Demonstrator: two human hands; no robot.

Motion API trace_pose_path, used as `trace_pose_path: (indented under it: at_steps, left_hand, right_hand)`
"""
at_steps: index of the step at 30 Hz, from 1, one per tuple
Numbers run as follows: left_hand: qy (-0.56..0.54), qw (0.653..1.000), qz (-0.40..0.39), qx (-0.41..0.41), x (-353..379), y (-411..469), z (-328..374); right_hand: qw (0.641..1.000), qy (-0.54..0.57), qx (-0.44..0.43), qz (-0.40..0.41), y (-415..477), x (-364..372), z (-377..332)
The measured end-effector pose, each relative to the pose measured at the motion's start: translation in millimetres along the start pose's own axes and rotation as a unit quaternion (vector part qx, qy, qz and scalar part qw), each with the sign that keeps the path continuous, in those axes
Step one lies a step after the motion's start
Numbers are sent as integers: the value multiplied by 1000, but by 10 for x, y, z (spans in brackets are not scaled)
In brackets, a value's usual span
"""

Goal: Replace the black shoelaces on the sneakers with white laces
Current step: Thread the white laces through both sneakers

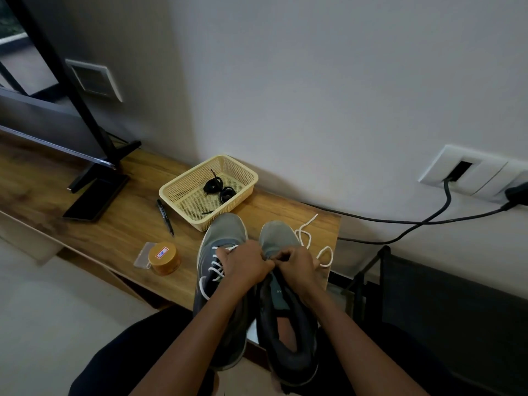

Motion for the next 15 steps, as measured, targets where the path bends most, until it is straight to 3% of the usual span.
trace_pose_path:
  at_steps: [9,15]
  left_hand:
    - [-42,999,-17,-5,35,9,-18]
    - [15,1000,-12,-2,16,-62,-3]
  right_hand:
    - [998,-35,-38,41,-63,25,-97]
    - [998,-30,-40,35,-49,22,-88]
Point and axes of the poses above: each hand's wrist, its own y-axis towards the middle knuckle, its own x-axis out of the palm, z = x × y, the point moved 3 cm from there along y, towards the middle knuckle, and after that the axes turned 5 degrees about -y, right-handed, at the moved point
